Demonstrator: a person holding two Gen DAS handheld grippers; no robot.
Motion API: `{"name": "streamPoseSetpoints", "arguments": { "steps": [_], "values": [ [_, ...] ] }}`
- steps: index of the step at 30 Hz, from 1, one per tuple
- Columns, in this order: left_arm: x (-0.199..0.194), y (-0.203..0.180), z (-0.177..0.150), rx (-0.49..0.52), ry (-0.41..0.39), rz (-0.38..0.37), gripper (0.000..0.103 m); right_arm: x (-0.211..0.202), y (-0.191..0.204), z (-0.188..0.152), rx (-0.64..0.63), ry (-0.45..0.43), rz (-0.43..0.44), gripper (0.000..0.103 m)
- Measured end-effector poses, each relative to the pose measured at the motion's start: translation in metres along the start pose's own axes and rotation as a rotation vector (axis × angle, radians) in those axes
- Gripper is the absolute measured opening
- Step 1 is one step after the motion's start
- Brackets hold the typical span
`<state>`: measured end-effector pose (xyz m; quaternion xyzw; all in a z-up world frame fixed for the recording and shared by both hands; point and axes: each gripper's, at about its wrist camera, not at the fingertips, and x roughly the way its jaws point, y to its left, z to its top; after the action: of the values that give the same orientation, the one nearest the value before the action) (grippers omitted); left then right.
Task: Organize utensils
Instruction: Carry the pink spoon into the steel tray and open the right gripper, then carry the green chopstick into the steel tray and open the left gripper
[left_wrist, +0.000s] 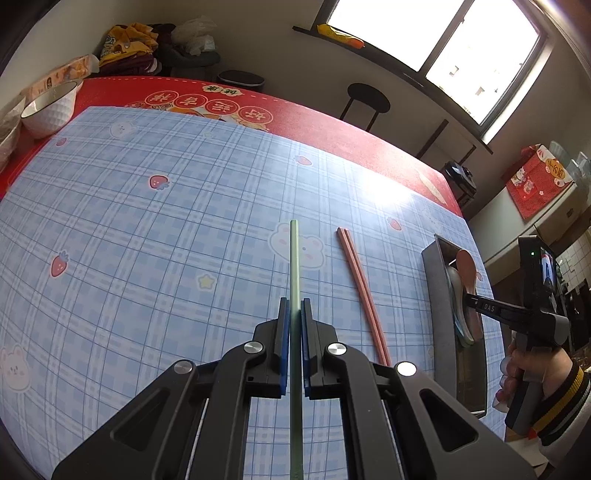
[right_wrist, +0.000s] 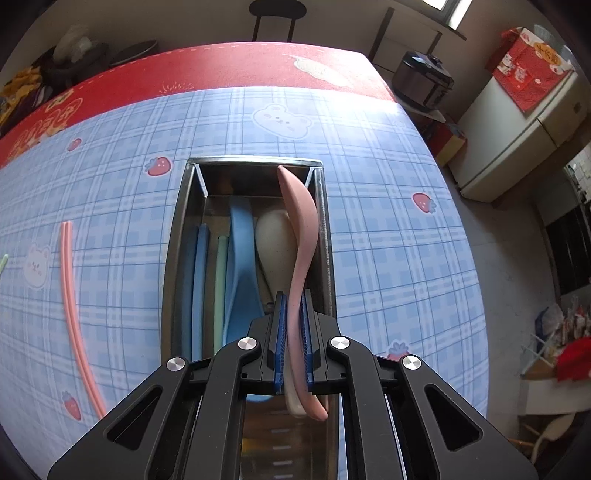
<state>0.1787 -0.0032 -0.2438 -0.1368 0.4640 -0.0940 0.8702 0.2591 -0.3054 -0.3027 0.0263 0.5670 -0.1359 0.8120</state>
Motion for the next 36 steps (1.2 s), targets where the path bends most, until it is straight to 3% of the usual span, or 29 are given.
{"name": "streamPoseSetpoints", "arguments": {
  "steps": [3, 6, 16, 30, 36],
  "values": [
    [-0.002, -0.001, 0.0, -0.002, 0.0, -0.004, 0.005, -0.005, 0.003, -0.002, 0.01, -0.002, 0.079, 0.014],
    [-0.002, -0.004, -0.001, 0.008, 0.004, -0.011, 0.005, -0.016, 0.0, -0.008, 0.029, -0.029, 0.117, 0.047],
    [-0.002, -0.044, 0.003, 0.066, 0.03, -0.069, 0.005, -0.048, -0.039, -0.051, 0.164, -0.076, 0.251, 0.047],
    [0.022, -0.162, -0.003, 0.179, 0.105, -0.173, 0.005, -0.058, -0.108, -0.08, 0.25, -0.133, 0.296, 0.047],
    [0.042, -0.203, -0.023, 0.198, 0.156, -0.166, 0.005, -0.053, -0.136, -0.079, 0.252, -0.132, 0.31, 0.047]
  ]
}}
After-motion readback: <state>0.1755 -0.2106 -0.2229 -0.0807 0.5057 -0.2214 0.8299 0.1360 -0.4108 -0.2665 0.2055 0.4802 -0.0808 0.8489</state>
